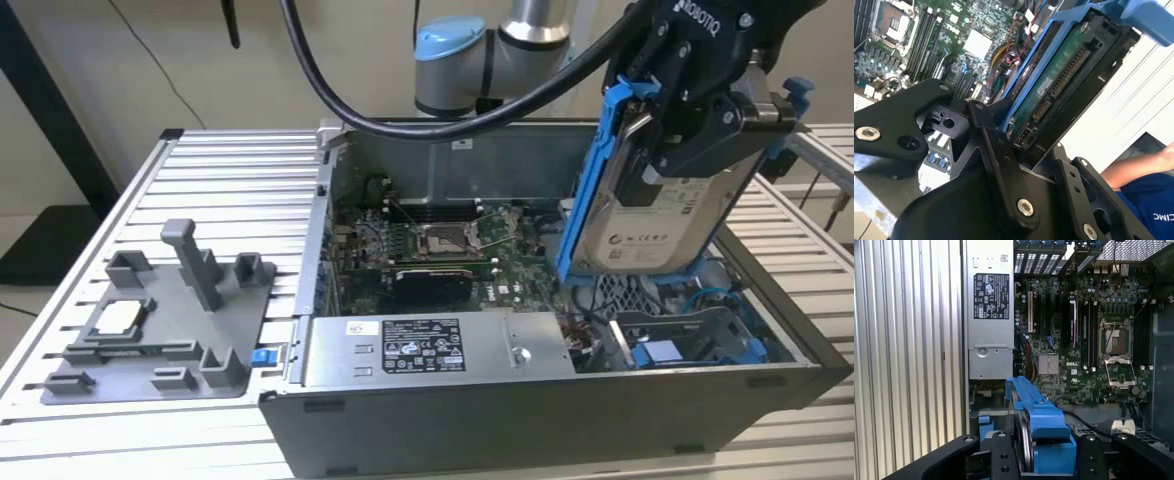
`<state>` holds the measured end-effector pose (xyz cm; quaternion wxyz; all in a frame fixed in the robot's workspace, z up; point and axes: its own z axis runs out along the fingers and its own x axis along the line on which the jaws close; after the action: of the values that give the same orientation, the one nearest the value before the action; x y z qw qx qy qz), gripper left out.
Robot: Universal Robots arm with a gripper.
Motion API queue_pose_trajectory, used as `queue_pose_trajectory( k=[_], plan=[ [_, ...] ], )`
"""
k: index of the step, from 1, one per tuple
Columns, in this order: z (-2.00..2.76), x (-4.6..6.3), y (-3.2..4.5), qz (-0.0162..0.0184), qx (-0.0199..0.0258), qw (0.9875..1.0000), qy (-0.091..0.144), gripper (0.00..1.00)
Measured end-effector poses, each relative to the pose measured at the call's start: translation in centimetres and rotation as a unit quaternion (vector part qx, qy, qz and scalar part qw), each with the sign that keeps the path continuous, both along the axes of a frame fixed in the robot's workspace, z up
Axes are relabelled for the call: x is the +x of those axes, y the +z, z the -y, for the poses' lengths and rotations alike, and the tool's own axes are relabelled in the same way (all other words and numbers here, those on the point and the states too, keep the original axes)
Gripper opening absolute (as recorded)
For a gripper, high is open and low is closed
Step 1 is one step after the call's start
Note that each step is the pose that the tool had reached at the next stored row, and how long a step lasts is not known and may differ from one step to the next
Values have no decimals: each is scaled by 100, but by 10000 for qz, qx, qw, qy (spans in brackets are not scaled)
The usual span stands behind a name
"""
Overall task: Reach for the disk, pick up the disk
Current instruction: 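Pick up the disk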
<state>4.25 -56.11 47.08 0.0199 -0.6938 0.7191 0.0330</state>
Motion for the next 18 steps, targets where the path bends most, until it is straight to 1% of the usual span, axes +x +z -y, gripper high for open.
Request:
queue_pose_trajectory(
  k=[11, 18],
  plan=[
    [5, 16, -4, 0, 1, 10000, 0, 0],
    [21, 86, -13, 0, 0, 10000, 0, 0]
  ],
)
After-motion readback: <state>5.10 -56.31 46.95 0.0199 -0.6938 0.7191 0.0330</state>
